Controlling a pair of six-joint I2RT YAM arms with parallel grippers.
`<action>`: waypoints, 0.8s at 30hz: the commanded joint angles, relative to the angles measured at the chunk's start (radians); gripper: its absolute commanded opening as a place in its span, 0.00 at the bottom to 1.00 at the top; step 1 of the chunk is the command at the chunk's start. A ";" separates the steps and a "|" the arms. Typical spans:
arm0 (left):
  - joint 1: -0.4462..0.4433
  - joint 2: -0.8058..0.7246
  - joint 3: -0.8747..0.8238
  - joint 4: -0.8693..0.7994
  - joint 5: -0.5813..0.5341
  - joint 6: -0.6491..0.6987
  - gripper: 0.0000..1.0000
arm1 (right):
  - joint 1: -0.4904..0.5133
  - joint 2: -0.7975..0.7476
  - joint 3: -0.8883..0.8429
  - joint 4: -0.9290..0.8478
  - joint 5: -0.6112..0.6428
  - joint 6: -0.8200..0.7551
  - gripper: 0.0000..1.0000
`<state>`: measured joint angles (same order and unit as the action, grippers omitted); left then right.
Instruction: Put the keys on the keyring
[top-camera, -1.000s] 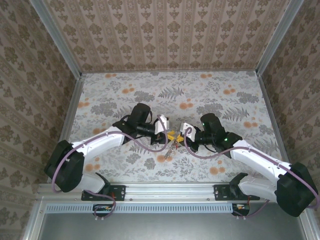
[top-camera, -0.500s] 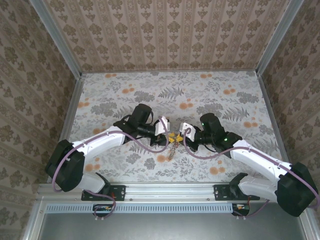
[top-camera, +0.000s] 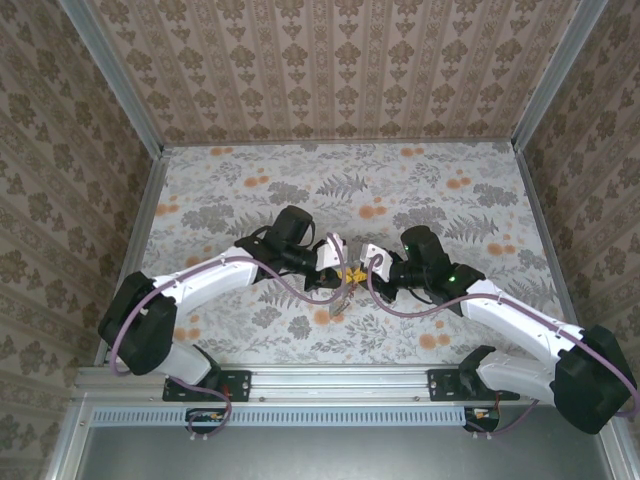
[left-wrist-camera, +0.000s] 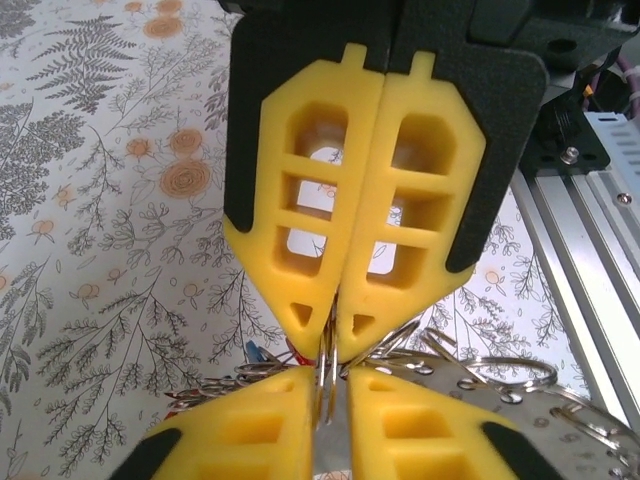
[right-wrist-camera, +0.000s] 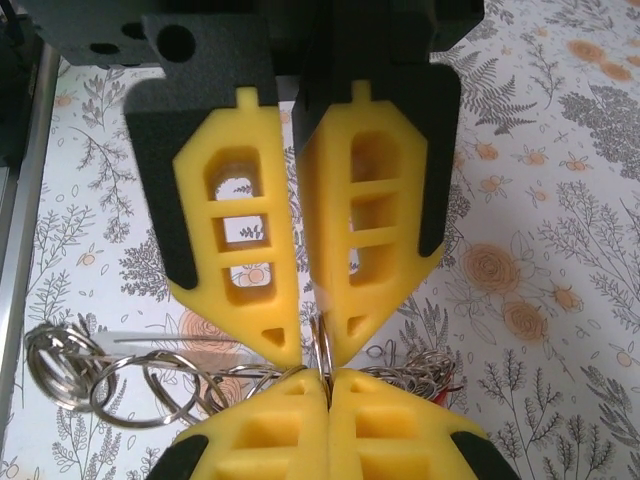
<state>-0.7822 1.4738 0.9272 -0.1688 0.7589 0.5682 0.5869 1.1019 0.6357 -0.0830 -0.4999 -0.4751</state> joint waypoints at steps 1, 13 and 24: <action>-0.008 0.017 0.036 -0.014 -0.019 0.029 0.04 | 0.012 -0.034 0.027 0.055 -0.077 0.008 0.00; 0.021 -0.035 -0.043 0.164 0.081 -0.062 0.00 | 0.001 -0.038 -0.076 0.146 -0.009 0.027 0.11; 0.037 -0.056 -0.142 0.438 0.220 -0.219 0.00 | -0.027 0.004 -0.202 0.441 -0.082 0.189 0.15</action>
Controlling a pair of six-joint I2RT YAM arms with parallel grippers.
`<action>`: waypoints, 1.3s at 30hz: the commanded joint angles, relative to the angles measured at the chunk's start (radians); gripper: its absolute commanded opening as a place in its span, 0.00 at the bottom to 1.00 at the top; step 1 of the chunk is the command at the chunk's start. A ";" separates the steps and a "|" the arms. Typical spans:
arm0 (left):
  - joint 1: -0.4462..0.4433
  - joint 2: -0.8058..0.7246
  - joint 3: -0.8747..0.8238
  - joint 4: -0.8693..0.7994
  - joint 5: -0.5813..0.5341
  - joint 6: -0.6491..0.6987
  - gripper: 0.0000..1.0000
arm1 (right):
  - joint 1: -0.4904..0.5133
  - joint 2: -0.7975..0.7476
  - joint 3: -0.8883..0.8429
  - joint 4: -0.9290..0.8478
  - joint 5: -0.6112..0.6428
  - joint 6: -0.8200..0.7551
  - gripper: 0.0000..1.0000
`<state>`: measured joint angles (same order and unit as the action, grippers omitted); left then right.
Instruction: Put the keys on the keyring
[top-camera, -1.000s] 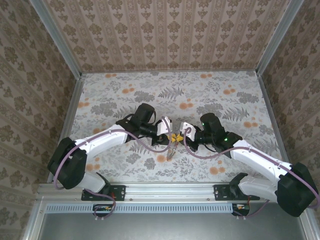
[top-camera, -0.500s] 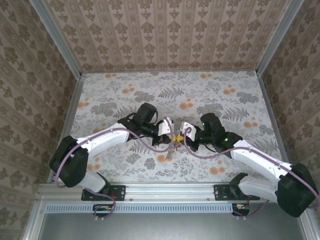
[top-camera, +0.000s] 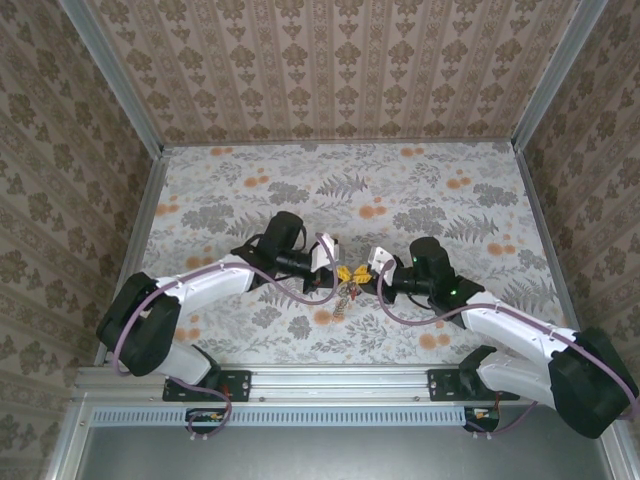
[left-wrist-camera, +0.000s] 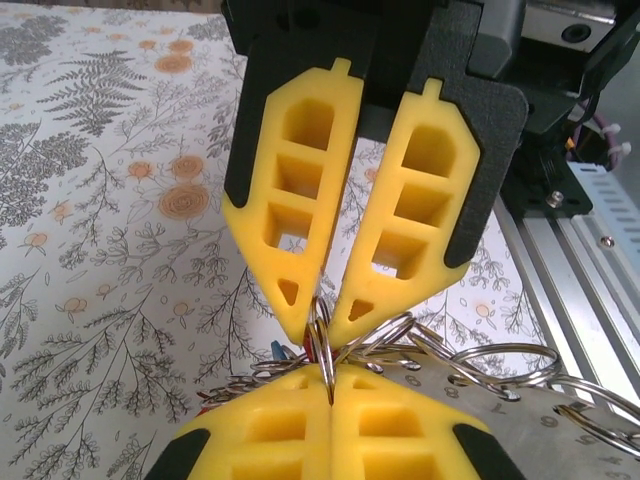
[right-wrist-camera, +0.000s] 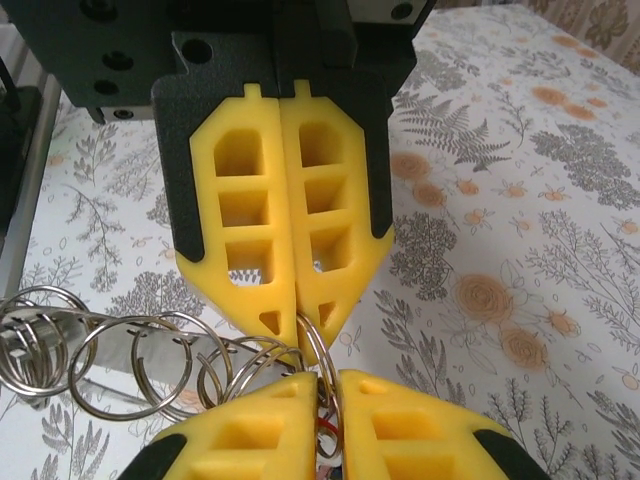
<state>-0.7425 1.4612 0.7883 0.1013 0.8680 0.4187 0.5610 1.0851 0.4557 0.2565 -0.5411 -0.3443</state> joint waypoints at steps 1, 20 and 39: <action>-0.001 -0.041 -0.002 0.169 0.117 -0.072 0.00 | -0.001 0.022 -0.022 0.112 -0.043 0.062 0.15; -0.004 -0.098 0.022 -0.042 -0.098 0.040 0.26 | -0.001 0.001 0.134 -0.223 -0.030 -0.119 0.00; -0.029 -0.082 0.088 -0.172 -0.110 0.119 0.28 | 0.023 0.002 0.167 -0.252 0.020 -0.151 0.00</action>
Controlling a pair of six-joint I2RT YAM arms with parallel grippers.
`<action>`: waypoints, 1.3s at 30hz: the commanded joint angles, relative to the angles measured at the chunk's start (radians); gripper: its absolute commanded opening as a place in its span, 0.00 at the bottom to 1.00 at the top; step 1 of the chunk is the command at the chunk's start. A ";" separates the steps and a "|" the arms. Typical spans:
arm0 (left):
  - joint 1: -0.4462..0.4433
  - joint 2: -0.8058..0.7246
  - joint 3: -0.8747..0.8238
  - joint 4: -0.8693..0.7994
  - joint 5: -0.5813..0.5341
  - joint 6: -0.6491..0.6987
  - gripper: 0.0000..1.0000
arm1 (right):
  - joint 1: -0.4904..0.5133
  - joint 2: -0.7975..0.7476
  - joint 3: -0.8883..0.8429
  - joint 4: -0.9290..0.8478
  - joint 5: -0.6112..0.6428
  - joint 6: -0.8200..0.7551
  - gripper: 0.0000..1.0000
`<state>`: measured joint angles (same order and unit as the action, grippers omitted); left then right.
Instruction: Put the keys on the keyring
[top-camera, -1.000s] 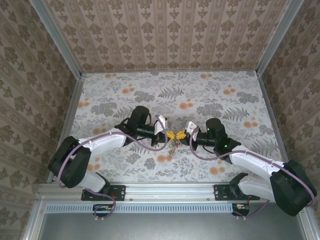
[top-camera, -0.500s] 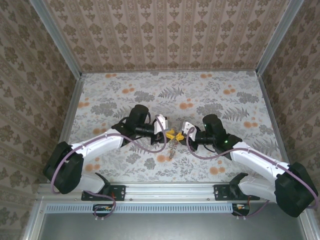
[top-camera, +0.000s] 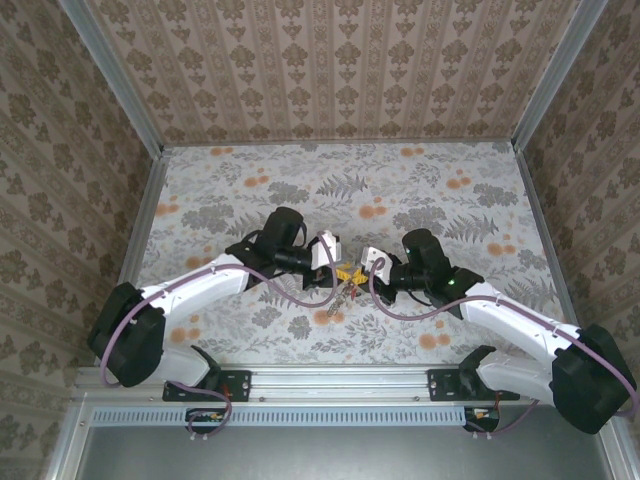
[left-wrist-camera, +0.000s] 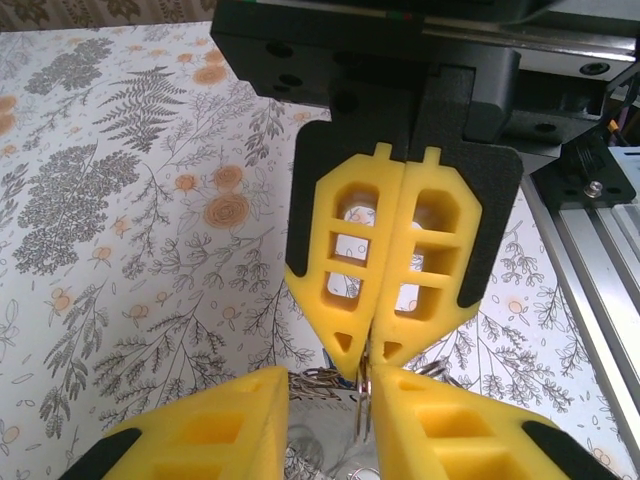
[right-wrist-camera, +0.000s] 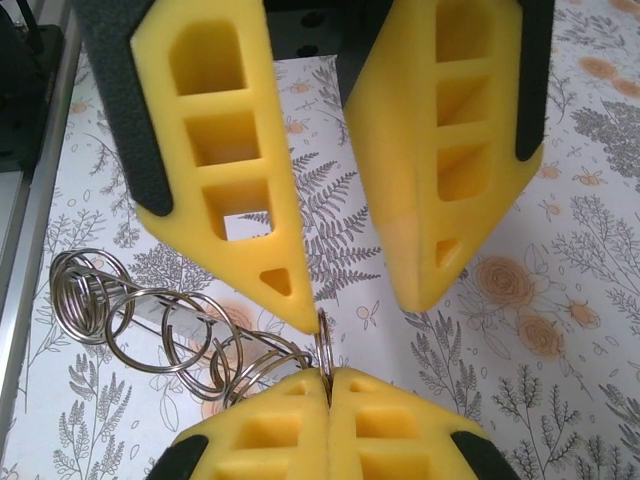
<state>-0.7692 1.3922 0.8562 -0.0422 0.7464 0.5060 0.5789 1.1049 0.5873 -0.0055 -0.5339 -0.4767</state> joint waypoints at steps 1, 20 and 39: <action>-0.001 -0.016 0.018 -0.027 0.015 0.031 0.29 | 0.005 -0.016 0.035 0.009 0.017 -0.019 0.00; -0.004 0.015 0.034 -0.093 -0.015 0.072 0.28 | 0.006 -0.026 -0.001 0.107 -0.003 0.060 0.00; -0.021 0.060 0.092 -0.143 -0.039 0.107 0.16 | 0.005 -0.009 0.036 0.022 -0.067 0.014 0.00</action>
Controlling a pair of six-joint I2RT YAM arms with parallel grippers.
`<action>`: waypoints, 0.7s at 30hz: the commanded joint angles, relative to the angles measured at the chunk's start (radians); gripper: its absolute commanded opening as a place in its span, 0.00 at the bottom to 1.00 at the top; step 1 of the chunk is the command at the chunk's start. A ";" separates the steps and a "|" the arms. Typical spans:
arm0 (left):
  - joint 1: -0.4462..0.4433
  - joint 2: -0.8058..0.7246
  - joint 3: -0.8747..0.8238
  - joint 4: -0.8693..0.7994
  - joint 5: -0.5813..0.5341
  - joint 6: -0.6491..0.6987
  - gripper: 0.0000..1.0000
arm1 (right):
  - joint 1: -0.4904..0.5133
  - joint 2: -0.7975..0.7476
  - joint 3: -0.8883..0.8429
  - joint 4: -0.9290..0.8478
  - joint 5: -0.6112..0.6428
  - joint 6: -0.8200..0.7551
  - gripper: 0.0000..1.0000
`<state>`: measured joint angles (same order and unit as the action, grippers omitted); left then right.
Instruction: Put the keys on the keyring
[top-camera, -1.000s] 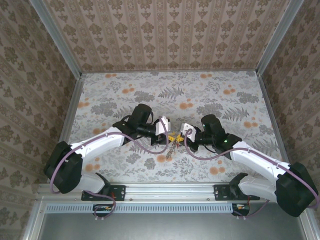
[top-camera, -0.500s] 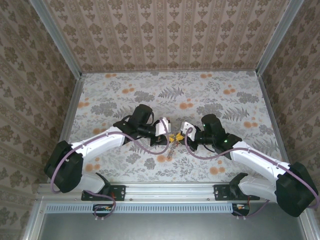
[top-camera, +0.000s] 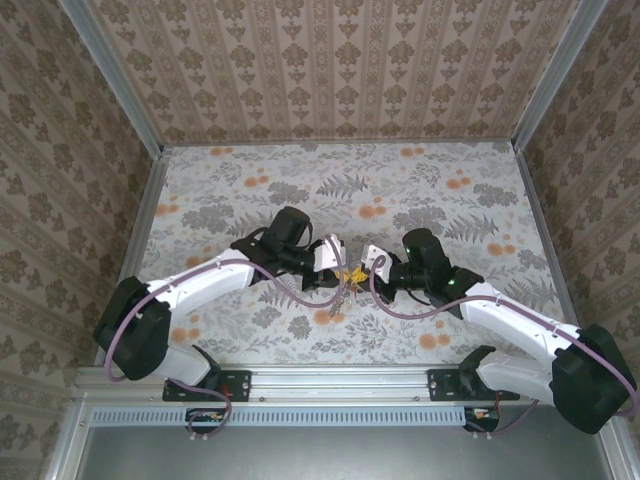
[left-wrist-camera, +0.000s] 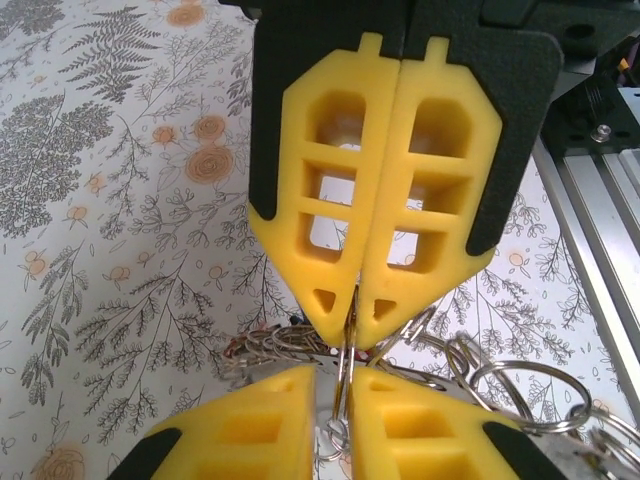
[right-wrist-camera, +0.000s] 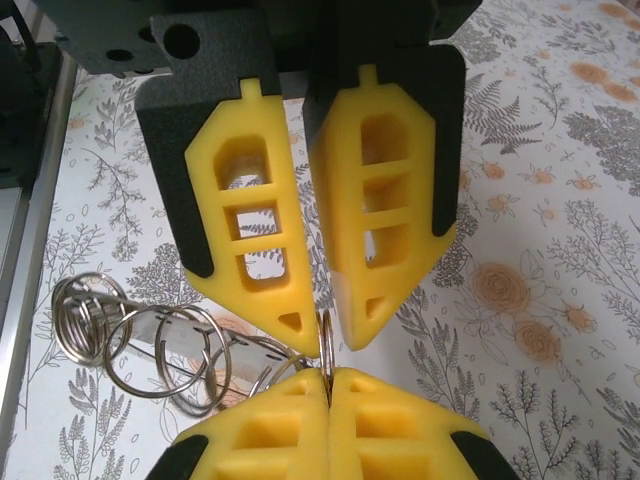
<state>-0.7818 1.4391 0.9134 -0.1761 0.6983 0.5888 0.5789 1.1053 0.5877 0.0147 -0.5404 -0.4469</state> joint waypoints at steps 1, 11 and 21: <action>-0.008 0.016 0.036 -0.010 0.013 0.024 0.16 | 0.005 -0.008 0.036 0.003 -0.064 -0.016 0.00; 0.006 -0.007 0.005 0.061 0.075 -0.007 0.00 | 0.003 -0.027 -0.017 0.037 -0.009 -0.004 0.06; 0.051 -0.069 -0.098 0.308 0.267 -0.141 0.00 | -0.029 0.011 -0.148 0.304 -0.064 0.149 0.13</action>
<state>-0.7425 1.4239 0.8219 -0.0132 0.8410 0.5072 0.5602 1.0996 0.4744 0.2321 -0.5781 -0.3595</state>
